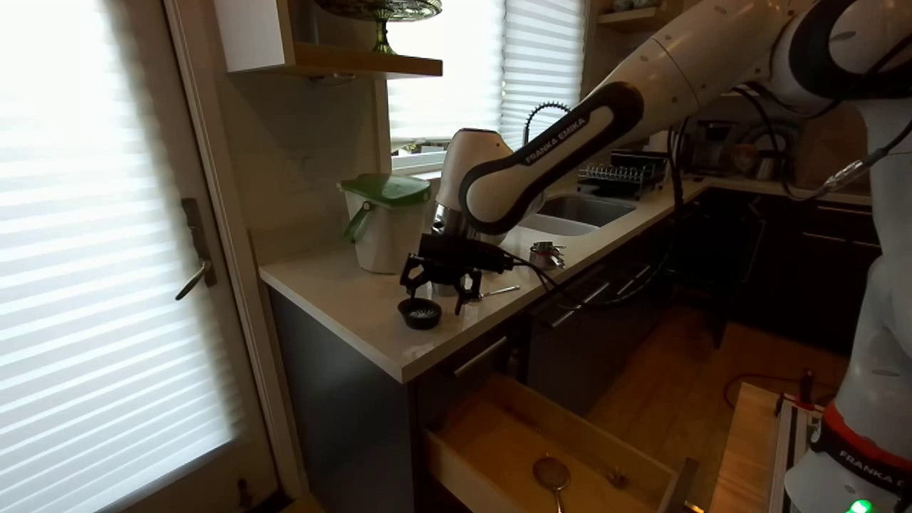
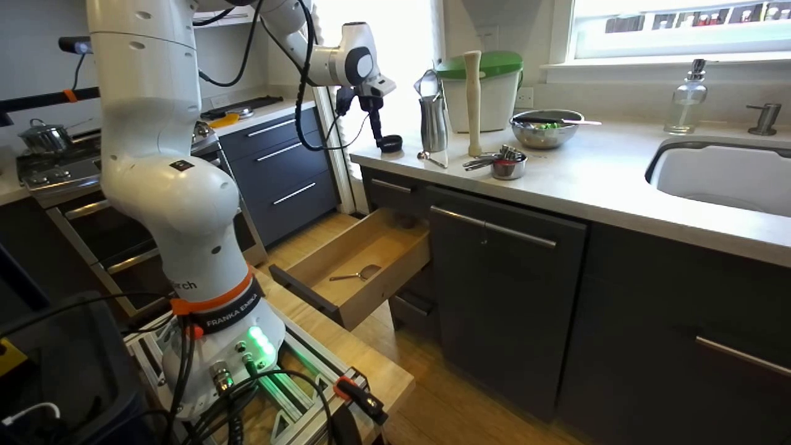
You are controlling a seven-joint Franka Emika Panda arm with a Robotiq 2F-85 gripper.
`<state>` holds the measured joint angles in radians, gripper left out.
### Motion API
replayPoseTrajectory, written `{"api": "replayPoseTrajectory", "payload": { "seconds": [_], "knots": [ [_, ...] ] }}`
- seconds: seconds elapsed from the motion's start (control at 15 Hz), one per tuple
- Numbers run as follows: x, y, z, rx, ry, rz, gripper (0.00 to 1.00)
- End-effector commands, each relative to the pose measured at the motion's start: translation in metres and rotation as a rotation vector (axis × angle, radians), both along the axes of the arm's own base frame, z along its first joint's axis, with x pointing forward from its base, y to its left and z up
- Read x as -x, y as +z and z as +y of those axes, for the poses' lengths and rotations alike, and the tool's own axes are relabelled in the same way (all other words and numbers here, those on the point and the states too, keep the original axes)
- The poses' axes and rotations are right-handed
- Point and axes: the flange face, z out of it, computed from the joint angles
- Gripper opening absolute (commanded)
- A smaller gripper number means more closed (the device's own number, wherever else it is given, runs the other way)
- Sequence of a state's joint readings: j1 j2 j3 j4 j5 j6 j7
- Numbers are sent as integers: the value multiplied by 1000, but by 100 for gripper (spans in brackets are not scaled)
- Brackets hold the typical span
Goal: Pick up the black object on the left side of the counter and put it on the top shelf on the left
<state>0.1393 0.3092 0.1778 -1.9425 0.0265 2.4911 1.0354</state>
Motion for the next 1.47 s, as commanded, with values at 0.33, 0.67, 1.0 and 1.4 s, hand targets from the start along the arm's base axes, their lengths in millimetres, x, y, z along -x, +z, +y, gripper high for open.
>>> {"api": "replayPoseTrajectory", "payload": {
  "seconds": [0.33,0.67,1.0,1.4],
  "knots": [
    [-9,-13,-5,-6,-52,-61,100],
    [-13,-28,-10,-8,-97,-74,49],
    [-14,-31,-9,-9,-110,-75,11],
    [-9,-4,-4,-36,-104,-107,2]
  ]
}}
